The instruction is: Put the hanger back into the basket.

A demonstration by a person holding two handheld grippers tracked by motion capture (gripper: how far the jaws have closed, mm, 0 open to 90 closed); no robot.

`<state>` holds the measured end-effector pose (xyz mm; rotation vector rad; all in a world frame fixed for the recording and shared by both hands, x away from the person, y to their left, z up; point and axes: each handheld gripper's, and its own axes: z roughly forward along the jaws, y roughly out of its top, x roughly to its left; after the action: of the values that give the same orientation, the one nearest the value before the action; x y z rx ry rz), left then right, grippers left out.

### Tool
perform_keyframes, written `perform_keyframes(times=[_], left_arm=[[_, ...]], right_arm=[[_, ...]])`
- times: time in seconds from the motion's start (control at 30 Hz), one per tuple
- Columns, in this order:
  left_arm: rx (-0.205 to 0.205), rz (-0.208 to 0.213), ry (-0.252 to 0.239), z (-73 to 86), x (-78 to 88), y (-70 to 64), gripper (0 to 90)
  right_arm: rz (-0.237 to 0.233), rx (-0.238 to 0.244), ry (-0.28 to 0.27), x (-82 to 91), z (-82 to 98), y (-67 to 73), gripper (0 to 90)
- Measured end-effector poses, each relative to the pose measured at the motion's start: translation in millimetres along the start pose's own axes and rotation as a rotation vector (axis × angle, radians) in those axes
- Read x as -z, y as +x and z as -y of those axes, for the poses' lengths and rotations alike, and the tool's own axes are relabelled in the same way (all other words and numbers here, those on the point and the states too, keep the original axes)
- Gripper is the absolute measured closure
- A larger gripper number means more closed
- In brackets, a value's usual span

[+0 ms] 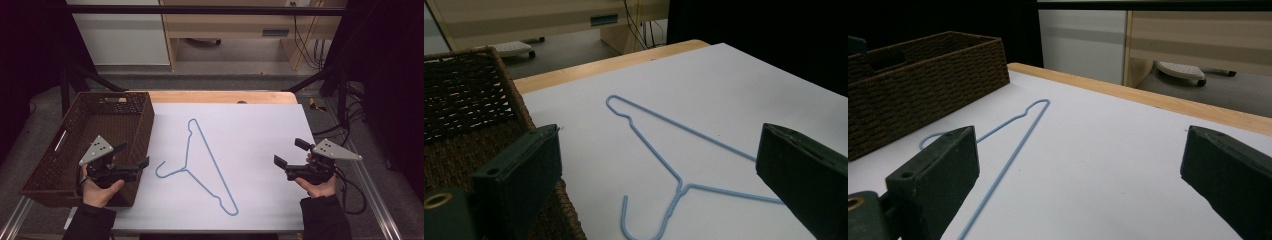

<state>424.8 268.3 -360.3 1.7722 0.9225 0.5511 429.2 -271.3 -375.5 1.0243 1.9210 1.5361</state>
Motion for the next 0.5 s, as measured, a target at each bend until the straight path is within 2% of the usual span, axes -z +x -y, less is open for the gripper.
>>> perform_keyframes(times=[0.33,0.5], left_arm=[[0.002,0.003,-0.001,0.1,-0.8,-2.1,4.2],[-0.012,0.005,0.012,0.5,-2.7,-4.0,4.3]], right_arm=[[0.022,0.016,0.037,-4.4,-2.6,6.1,3.6],[0.019,0.028,0.055,-8.9,-5.6,12.7,4.0]])
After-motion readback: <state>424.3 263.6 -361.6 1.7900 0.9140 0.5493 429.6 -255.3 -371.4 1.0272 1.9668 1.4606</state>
